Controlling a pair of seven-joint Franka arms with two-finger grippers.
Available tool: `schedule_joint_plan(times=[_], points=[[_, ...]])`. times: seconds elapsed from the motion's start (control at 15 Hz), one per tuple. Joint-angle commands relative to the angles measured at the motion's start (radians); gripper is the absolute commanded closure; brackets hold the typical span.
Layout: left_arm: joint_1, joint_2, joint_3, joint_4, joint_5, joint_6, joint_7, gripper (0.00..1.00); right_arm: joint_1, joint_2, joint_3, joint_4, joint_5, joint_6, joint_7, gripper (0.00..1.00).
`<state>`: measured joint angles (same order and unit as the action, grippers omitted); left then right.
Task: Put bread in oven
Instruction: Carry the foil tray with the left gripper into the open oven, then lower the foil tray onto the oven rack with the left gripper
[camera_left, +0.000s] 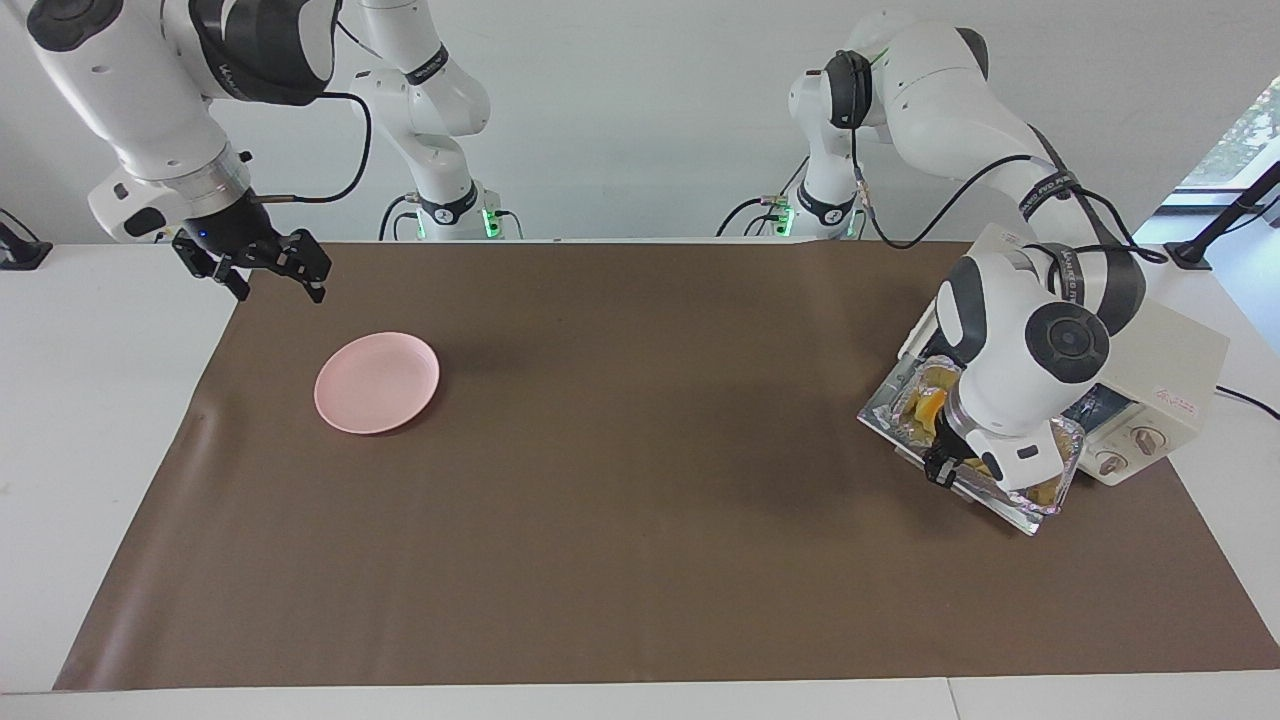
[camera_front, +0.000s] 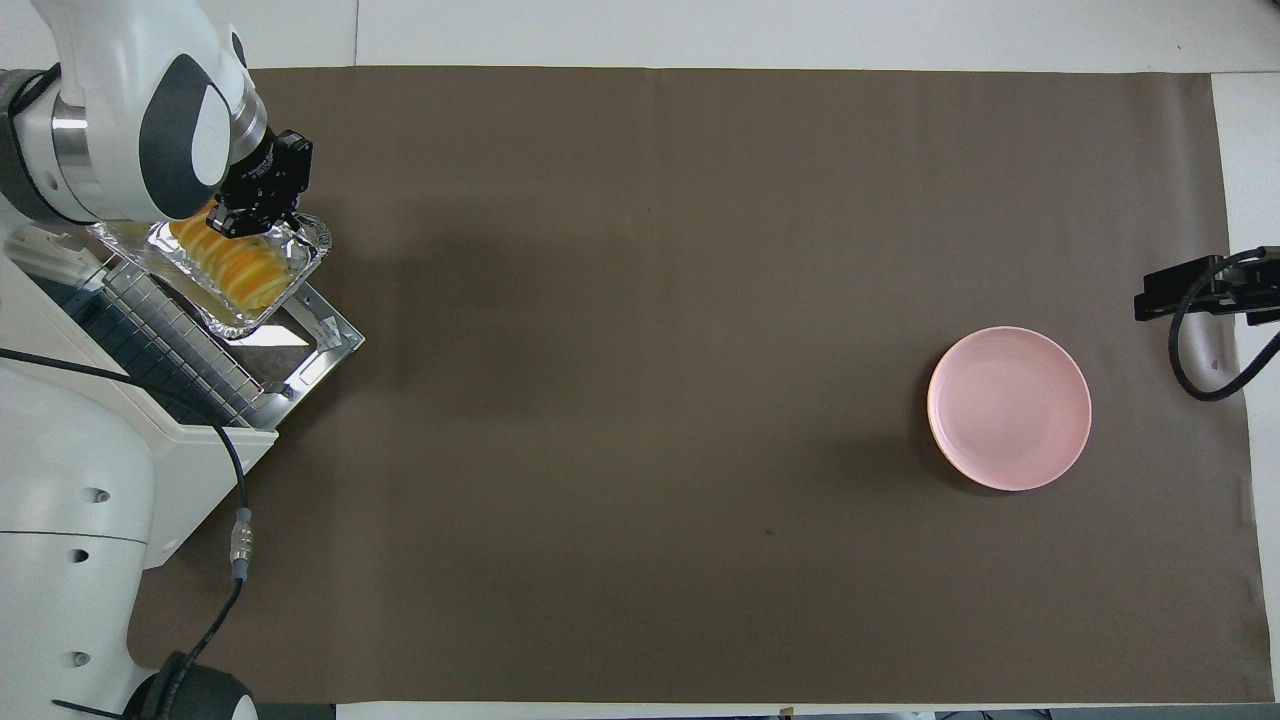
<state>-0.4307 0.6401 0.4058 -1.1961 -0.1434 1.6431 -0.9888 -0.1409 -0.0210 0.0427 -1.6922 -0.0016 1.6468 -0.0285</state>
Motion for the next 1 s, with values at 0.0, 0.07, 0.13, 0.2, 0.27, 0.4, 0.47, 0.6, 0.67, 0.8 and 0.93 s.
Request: schedule_joint_plan(times=[0.0,0.07,0.13,0.2,0.27,0.4,0.47,0.6,0.67,0.8,0.93], points=[[0.01,-0.072,0.001,-0.109,-0.018,0.029,0.061,1.0,-0.006,-0.025,0.009,-0.027,-0.021,0.01,0.01,0.0],[0.013,-0.082,0.001,-0.132,-0.018,0.046,0.064,1.0,-0.006,-0.025,0.009,-0.027,-0.021,0.01,0.01,0.0],[0.013,-0.094,0.001,-0.154,-0.016,0.058,0.067,1.0,-0.006,-0.025,0.009,-0.027,-0.021,0.008,0.01,0.0],[0.013,-0.105,0.002,-0.174,-0.016,0.064,0.065,1.0,-0.006,-0.025,0.009,-0.027,-0.021,0.008,0.01,0.0],[0.013,-0.108,0.002,-0.183,-0.016,0.072,0.065,1.0,-0.006,-0.025,0.009,-0.027,-0.021,0.01,0.01,0.0],[0.015,-0.117,0.002,-0.204,-0.016,0.087,0.065,1.0,-0.006,-0.025,0.009,-0.027,-0.021,0.01,0.01,0.0],[0.018,-0.123,0.002,-0.212,-0.016,0.092,0.07,1.0,-0.006,-0.025,0.009,-0.027,-0.021,0.01,0.01,0.0],[0.023,-0.134,0.002,-0.244,-0.015,0.133,0.087,1.0,-0.006,-0.025,0.009,-0.027,-0.021,0.01,0.01,0.0],[0.024,-0.146,0.002,-0.259,-0.015,0.142,0.113,1.0,-0.006,-0.025,0.009,-0.027,-0.021,0.01,0.01,0.0],[0.029,-0.166,0.002,-0.292,-0.012,0.15,0.134,1.0,-0.006,-0.025,0.009,-0.027,-0.021,0.01,0.01,0.0],[0.038,-0.168,0.002,-0.296,-0.007,0.147,0.144,1.0,-0.006,-0.025,0.009,-0.027,-0.021,0.01,0.01,0.0]])
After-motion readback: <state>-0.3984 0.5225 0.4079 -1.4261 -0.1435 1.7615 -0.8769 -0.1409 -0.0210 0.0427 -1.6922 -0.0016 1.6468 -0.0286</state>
